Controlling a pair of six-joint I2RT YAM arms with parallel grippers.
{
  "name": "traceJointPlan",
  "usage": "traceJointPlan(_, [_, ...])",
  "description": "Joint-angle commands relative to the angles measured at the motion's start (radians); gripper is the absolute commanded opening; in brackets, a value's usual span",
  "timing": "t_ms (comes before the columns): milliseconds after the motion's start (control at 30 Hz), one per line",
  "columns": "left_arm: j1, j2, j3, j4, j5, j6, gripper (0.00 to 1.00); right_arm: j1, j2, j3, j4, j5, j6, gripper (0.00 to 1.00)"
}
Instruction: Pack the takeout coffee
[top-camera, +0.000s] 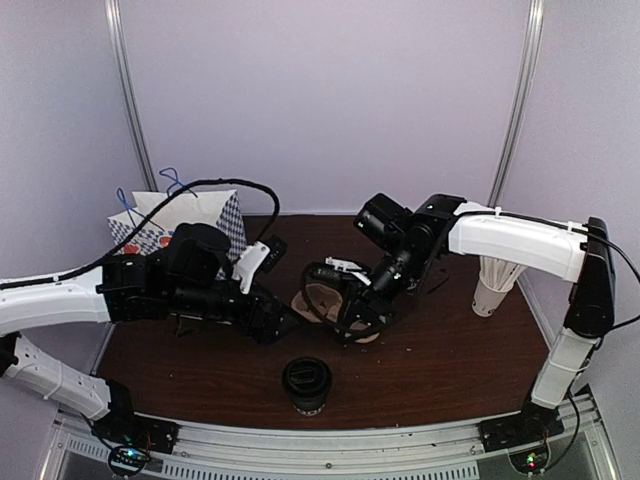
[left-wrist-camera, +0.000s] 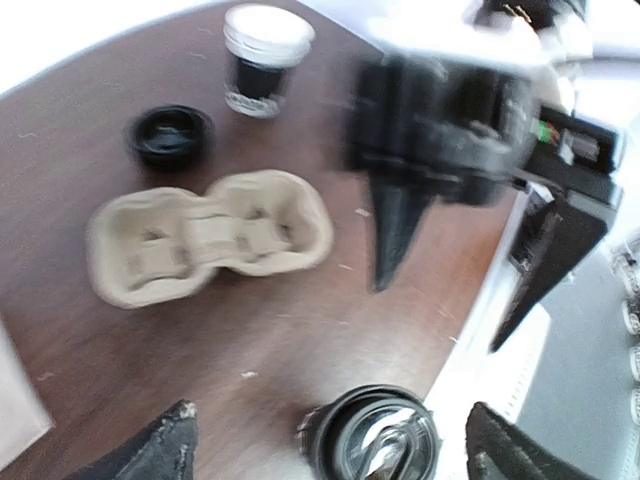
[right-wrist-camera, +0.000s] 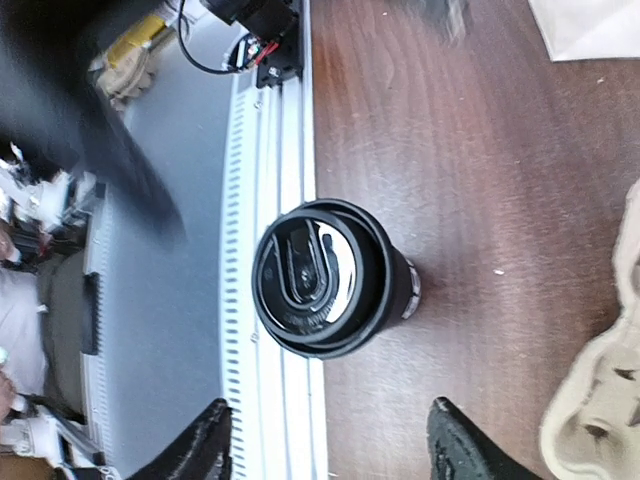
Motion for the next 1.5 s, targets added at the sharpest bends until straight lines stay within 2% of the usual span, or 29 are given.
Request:
traceJointPlan(0, [0.006,-0.140,0.015,-0.110,-0.309,0.121,0.98,0.010,-0.067,0.064,-0.052,0.128,-0.211,0.71])
traceJointPlan(100, [0.036,-0.188,0.018,-0.147,-0.467,0.153,0.98,0.036,-0.048,0.135,-0.100,0.154,-0.292,0.74])
traceJointPlan(167, [0.077,-0.194,0.049,-0.192,-0.524,0.168,0.98,0.077,-0.028,0.165,-0.105,0.199,-0.320,0.74])
traceJointPlan(267, [0.189,-0.185,0.126,-0.296,-0.535,0.128,0.98,0.170,0.017,0.203,-0.133,0.316,-0.394,0.75])
traceJointPlan(400, [0.304,-0.214,0.147,-0.306,-0.489,0.069,0.98,0.274,0.094,0.253,-0.186,0.439,-0.476,0.77])
traceJointPlan(533, [0.309,-0.221,0.164,-0.296,-0.518,0.084,0.98,0.333,0.139,0.266,-0.158,0.507,-0.459,0.78])
traceJointPlan(700, [0.309,-0.175,0.175,-0.327,-0.464,0.106,0.98,0.357,0.168,0.285,-0.139,0.530,-0.438,0.80])
traceJointPlan(867, [0.309,-0.170,0.148,-0.320,-0.416,0.085,0.97,0.359,0.178,0.281,-0.122,0.541,-0.430,0.81])
traceJointPlan(1233, [0.310,-0.140,0.144,-0.335,-0.406,0.063,0.97,0.358,0.241,0.300,-0.122,0.516,-0.399,0.81])
traceJointPlan(1467, [0.309,-0.121,0.152,-0.343,-0.375,0.065,0.94,0.357,0.273,0.323,-0.148,0.509,-0.391,0.77])
